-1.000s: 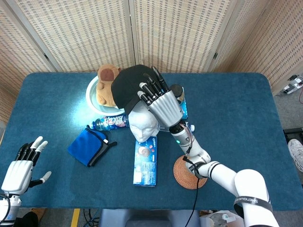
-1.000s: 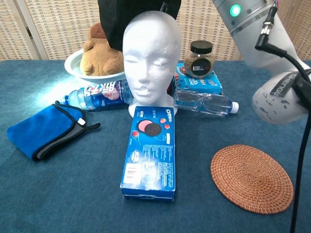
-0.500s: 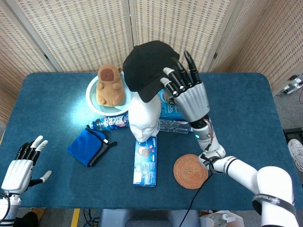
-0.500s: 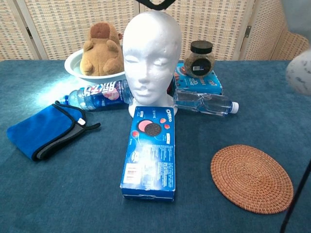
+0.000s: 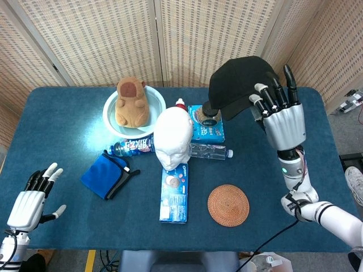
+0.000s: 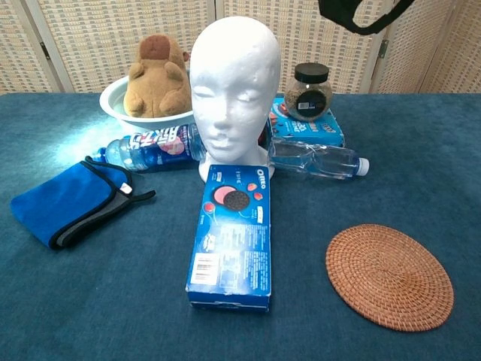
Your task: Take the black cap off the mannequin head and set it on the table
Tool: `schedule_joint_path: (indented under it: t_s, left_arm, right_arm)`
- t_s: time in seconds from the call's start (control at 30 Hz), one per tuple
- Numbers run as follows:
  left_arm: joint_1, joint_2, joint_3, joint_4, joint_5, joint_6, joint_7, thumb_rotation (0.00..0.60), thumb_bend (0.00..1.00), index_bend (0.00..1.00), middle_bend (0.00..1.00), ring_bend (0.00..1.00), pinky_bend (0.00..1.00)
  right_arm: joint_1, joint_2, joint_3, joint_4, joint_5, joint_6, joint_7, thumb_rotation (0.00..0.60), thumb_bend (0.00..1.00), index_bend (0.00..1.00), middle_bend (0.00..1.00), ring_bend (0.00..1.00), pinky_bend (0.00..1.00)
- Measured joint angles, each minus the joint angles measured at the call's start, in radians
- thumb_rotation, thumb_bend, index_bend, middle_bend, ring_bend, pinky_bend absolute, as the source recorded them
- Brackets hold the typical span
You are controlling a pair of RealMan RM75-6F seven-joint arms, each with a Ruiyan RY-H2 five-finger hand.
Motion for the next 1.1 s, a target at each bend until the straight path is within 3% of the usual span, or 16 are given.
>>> schedule_joint_path:
  t_s: [0.23,0.47,1.1]
  left_arm:
    - [-0.001,-0.001,0.002,-0.004,-0.001,-0.002,0.008,0.600,0.19,0.04,0.00,0.02,0.00]
    - [-0.001,-0.005,0.005,0.000,-0.004,-0.007,0.007,0.600,0.19,0.04,0.00,0.02,0.00]
    - [-0.008,-0.011,0.004,0.002,-0.016,-0.019,0.011,0.600,0.19,0.04,0.00,0.02,0.00]
  right_arm:
    - [-0.113,-0.018,-0.077,0.016,0.012,0.018,0.012,0.600,0.43,0.87,0.44,0.22,0.06]
    - [-0.154,-0.082,-0.117,0.119,0.023,-0.002,0.066,0.600,0.43,0.87,0.44,0.22,0.06]
    - [-0.199,-0.330,-0.153,0.501,0.075,-0.101,0.285,0.600,0.43,0.87,0.44,0.22,0.06]
